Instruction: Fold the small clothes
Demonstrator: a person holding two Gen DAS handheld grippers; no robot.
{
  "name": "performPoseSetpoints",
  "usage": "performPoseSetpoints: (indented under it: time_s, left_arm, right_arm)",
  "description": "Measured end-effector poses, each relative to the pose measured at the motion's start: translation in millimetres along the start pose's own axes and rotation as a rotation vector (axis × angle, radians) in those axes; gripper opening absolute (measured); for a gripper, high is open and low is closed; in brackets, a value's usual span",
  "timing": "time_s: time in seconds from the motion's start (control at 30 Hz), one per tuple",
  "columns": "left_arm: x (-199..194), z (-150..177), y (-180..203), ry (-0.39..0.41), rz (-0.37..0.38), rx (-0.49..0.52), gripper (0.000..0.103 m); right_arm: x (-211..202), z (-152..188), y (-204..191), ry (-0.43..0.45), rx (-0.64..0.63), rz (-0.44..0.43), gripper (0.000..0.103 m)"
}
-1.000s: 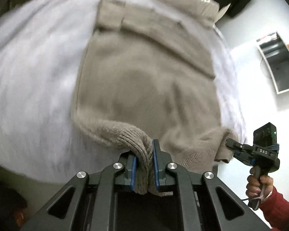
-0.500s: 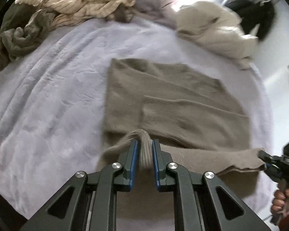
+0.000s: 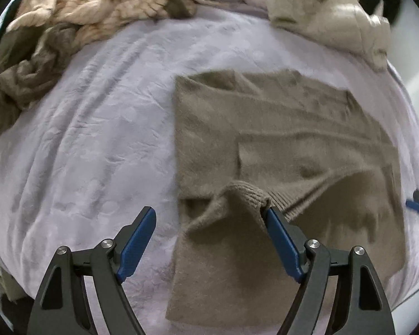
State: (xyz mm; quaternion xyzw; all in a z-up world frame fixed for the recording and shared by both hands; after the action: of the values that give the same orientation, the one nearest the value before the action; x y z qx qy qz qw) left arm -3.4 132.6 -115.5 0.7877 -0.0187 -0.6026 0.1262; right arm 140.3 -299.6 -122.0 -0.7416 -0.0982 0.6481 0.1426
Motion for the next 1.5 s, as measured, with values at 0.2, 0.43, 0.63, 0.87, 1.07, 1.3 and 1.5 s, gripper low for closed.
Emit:
performPoseSetpoints:
  time_s: [0.2, 0.43, 0.63, 0.87, 1.07, 1.3, 1.5]
  left_arm:
    - [2, -2, 13, -0.037, 0.026, 0.056, 0.081]
    - [-18, -13, 1, 0.021, 0.091, 0.072, 0.081]
    - [38, -31, 17, -0.088, 0.137, 0.190, 0.081]
    - [63, -37, 31, -0.090, 0.137, 0.247, 0.046]
    - [25, -34, 34, -0.015, 0.196, 0.263, 0.012]
    - [-30, -58, 43, 0.134, 0.266, 0.252, 0.011]
    - [-13, -115, 39, 0.213, 0.229, 0.223, 0.012]
  right_arm:
    - [16, -7, -18, -0.033, -0.148, 0.061, 0.081]
    - [32, -14, -23, -0.051, -0.143, 0.056, 0.081]
    - [36, -13, -27, -0.050, -0.126, 0.072, 0.081]
    - [52, -16, -33, -0.040, -0.116, 0.132, 0.050]
    - [27, -1, -52, 0.043, -0.187, 0.252, 0.007]
    - [-36, -14, -84, 0.207, -0.275, 0.276, 0.006]
    - [-39, -69, -80, 0.265, -0.255, 0.271, 0.006]
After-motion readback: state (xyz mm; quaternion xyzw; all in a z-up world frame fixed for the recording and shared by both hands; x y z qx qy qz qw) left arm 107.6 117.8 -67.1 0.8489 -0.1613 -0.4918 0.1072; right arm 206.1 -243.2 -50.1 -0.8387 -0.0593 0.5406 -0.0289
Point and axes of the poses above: each gripper's, at about its wrist camera, not at the fingertips, and x roughly the way its jaws point, y to its right, z to its underside, the point moved 1 cm from there along x, roughly the way its jaws point, and after that the axes turned 9 degrees about z, right-handed, at the moved point
